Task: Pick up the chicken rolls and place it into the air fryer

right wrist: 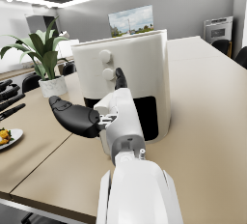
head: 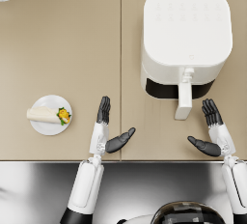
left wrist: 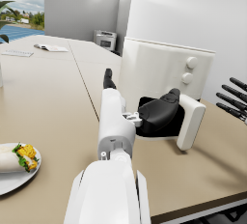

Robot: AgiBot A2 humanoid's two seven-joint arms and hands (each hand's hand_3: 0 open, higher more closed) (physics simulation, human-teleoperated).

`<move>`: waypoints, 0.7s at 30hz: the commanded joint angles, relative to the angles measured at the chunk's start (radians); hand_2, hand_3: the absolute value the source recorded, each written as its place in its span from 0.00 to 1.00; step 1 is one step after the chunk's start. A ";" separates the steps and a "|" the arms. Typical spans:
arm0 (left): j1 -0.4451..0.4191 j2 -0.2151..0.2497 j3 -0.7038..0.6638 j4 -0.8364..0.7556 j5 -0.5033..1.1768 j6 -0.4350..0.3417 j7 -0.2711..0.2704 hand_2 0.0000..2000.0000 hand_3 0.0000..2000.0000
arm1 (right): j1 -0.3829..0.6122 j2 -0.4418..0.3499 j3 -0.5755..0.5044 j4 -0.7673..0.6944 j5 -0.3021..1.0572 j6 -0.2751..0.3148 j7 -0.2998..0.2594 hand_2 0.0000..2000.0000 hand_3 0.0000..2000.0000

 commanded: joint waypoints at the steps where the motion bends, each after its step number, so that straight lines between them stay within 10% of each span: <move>1: 0.000 0.000 0.000 0.000 0.000 0.000 0.000 0.00 0.00 | 0.000 0.000 0.000 0.000 0.000 0.000 0.000 0.00 0.00; 21: 0.000 0.000 0.000 0.000 0.000 0.000 0.000 0.00 0.00 | 0.000 0.000 0.000 0.000 0.000 0.000 0.000 0.00 0.00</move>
